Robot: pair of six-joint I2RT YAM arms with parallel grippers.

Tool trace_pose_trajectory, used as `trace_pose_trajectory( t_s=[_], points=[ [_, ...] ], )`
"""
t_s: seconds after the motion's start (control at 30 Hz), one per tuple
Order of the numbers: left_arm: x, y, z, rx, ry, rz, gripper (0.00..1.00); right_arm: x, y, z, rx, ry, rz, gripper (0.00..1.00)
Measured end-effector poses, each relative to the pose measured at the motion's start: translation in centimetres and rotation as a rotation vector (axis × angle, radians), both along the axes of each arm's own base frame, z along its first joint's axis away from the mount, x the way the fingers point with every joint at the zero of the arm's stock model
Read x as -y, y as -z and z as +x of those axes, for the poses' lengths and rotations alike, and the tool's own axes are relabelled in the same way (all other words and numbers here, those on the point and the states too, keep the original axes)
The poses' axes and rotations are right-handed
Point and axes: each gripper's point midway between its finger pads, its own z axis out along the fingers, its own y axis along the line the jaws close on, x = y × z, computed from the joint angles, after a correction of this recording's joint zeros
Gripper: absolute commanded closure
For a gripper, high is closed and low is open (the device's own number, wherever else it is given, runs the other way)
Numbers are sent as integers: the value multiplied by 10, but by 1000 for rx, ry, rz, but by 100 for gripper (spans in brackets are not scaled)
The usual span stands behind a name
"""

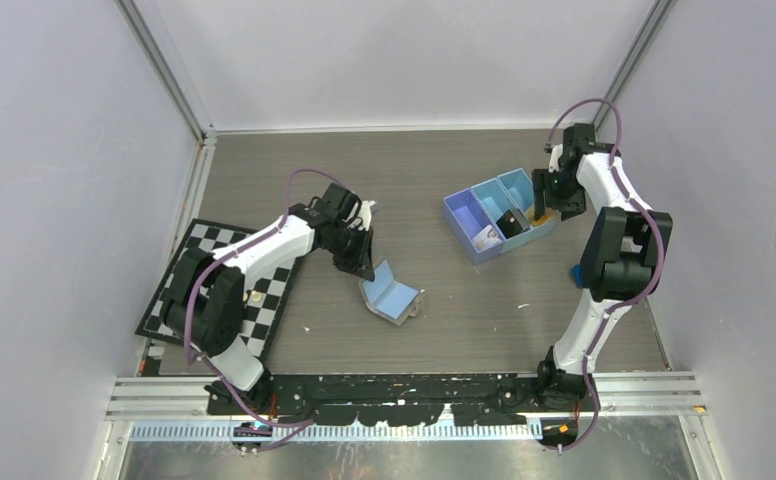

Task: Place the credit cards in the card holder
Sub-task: Pick up the credit card from the storage box.

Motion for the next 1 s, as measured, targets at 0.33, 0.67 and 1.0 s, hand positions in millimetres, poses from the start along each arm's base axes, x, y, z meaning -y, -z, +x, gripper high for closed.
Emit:
trace_pose_trajectory(
  t_s=[0.33, 0.67, 1.0],
  points=[
    [1, 3, -1, -10, 16, -2, 100, 4, 19, 6, -52, -28, -24, 35],
    [1, 5, -2, -16, 17, 0, 100, 14, 15, 7, -51, -10, -93, 37],
    [2, 6, -3, -24, 20, -3, 100, 21, 13, 8, -50, 3, -132, 37]
  ],
)
